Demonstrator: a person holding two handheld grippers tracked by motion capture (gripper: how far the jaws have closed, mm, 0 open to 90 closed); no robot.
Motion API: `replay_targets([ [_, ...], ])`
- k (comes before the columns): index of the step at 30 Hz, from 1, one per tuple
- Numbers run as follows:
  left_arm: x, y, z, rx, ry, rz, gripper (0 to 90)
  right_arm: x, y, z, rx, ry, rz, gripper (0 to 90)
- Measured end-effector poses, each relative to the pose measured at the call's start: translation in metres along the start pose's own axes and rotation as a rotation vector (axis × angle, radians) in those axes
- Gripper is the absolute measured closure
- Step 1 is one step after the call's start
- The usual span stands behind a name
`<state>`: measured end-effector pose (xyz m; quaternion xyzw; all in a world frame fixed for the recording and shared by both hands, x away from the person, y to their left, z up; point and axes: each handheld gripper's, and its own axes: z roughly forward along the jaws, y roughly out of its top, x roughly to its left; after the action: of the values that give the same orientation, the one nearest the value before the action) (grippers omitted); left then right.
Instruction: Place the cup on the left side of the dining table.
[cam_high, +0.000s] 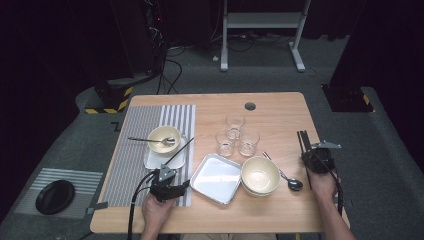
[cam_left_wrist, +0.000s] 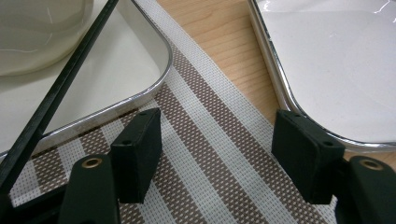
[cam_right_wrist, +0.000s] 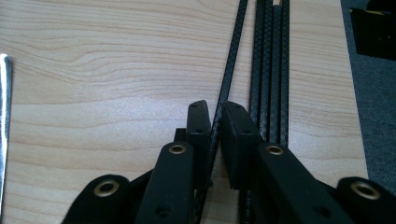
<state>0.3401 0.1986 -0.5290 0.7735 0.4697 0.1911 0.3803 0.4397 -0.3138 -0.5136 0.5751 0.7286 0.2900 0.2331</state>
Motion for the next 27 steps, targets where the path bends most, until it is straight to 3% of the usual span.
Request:
replay_targets([
  [27,0.0,0.0,0.0,0.0,0.002,0.001,33.6,0.011,-0.002,-0.002,0.004,0.043,-0.033,85.0],
])
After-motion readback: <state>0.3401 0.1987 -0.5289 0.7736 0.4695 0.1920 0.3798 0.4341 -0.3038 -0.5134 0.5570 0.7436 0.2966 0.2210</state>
